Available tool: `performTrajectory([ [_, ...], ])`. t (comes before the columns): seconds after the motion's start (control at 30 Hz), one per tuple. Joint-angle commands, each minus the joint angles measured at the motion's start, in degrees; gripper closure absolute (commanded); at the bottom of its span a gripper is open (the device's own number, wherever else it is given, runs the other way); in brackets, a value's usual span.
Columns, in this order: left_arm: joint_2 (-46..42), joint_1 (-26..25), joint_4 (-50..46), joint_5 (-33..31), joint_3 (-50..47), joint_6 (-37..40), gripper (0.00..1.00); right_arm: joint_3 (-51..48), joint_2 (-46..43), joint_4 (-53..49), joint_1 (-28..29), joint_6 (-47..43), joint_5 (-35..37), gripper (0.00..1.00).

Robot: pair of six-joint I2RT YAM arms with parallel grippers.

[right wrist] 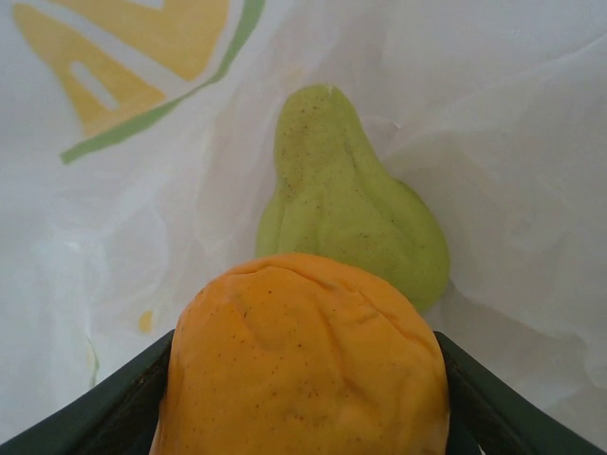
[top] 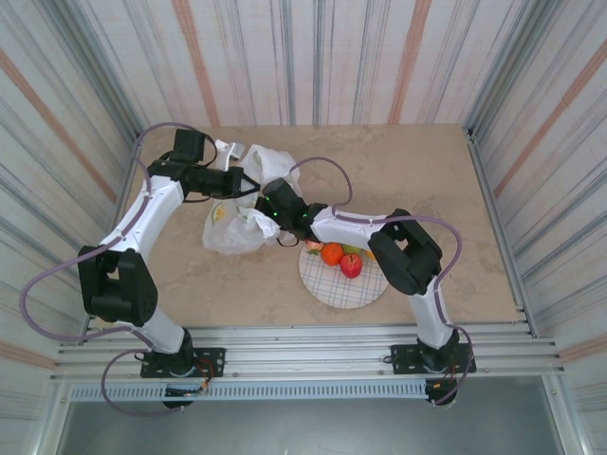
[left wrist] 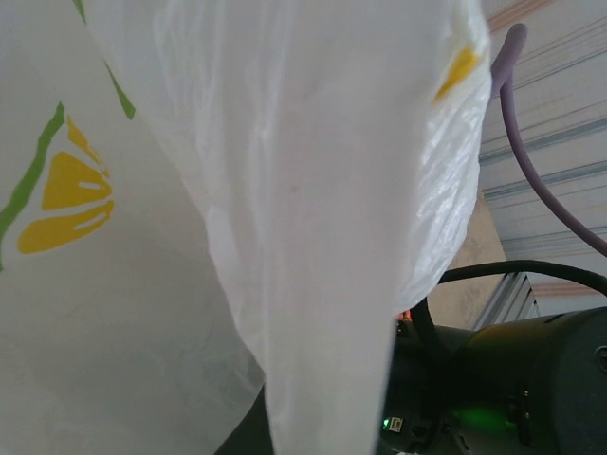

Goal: Place the fruits into the plastic bag

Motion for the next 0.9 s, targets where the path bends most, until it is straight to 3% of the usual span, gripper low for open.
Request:
performTrajectory([
  [0.0,-1.8,-0.3,0.0,0.5,0.5,-0.5,1.00,2.5,1.1,-0.9,0.3,2.6,-2.2,0.40],
  [0.23,-1.9,-0.3,-0.1,0.2,0.5,-0.7,1.00,4.7,2.4,0.6,0.3,2.6,-11.2,0.33],
  [0.43,-2.0,-0.3,-0.2,-0.5,0.5,-0.6,1.00,5.7,1.9,0.7,0.4,2.0,-14.7,0.21],
  [0.67,-1.9,-0.1,-0.4,-0.9,0.5,-0.6,1.00,3.8,-1.4,-0.8,0.0,-0.5,-15.3,0.11],
  [0.87,-1.9,0.3,-0.5,-1.2,0.5,-0.6,1.00,-1.0,-7.1,-4.3,-0.5,-4.3,-11.9,0.14],
])
